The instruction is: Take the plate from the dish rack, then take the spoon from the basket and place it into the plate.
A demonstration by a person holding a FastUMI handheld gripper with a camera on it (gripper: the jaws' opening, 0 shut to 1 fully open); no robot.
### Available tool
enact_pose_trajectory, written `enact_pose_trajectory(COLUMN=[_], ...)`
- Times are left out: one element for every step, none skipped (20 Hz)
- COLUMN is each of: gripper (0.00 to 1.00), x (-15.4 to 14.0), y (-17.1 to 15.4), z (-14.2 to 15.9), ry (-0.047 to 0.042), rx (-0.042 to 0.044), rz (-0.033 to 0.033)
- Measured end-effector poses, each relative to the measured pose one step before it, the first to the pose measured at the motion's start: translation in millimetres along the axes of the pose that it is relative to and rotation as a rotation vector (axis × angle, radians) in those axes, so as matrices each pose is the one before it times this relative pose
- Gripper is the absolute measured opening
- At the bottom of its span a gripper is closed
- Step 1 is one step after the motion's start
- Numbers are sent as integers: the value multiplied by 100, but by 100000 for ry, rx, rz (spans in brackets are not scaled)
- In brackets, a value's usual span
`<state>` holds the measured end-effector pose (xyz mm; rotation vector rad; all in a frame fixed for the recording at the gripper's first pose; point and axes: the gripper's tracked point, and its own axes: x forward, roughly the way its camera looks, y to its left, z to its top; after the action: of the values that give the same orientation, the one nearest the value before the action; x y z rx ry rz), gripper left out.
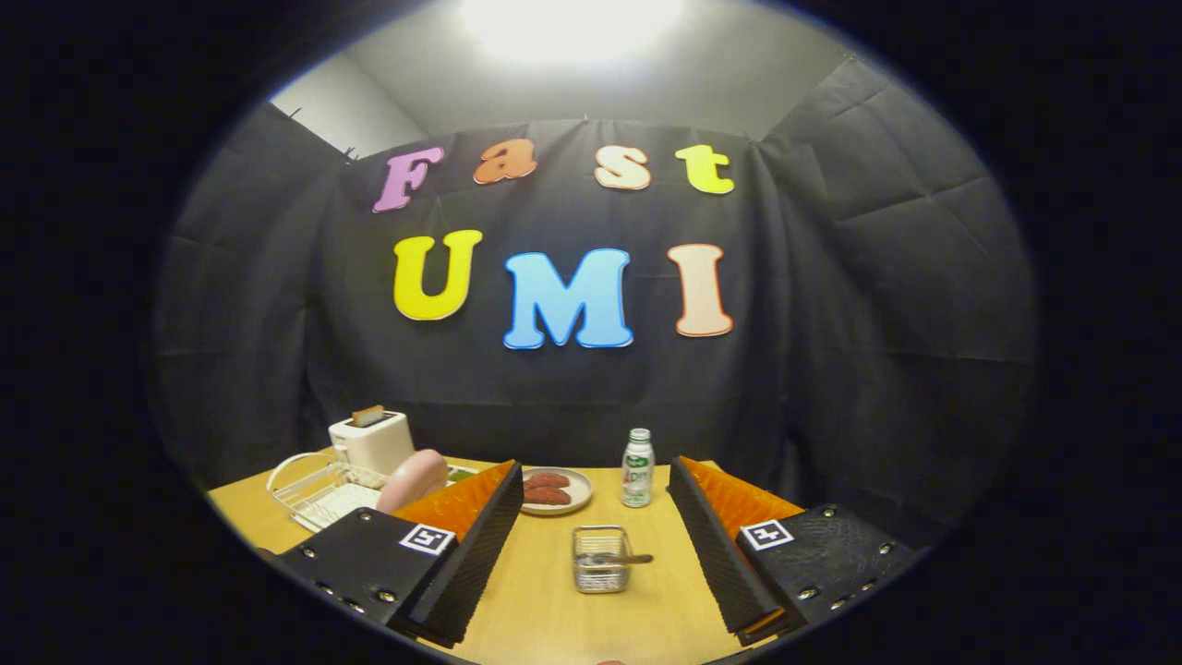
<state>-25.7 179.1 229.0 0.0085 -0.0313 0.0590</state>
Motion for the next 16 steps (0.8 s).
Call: enact_pose_trajectory(gripper=[97, 97, 97, 97, 97, 97, 97, 97, 97, 97, 97, 97, 97, 97, 97, 97], x=[1056, 1429, 1291, 1350, 1689, 1388, 1463, 1509, 1449, 1574, 1528, 1634, 1660, 1586, 1472, 1319], y=[1624, 1749, 1448, 1172, 1290, 1116, 982, 951, 687, 561, 355, 504, 240, -46, -66, 175], z=[690, 632, 540, 59, -35, -440, -671, -760, -586, -644, -660, -845, -812, -977, -1036, -933], ry=[-77, -54, 189, 856, 2196, 3440, 4439, 4487, 4124, 4333, 4262, 5055, 5592, 5827, 6630, 5329], rx=[596, 901, 771, 497, 570, 280, 282, 183, 17, -391, -218, 51, 583, 1228, 770, 1300], rz=[3231, 3659, 2901, 2119, 2558, 1902, 1949, 1771, 1220, 706, 642, 532, 529, -51, -70, 214])
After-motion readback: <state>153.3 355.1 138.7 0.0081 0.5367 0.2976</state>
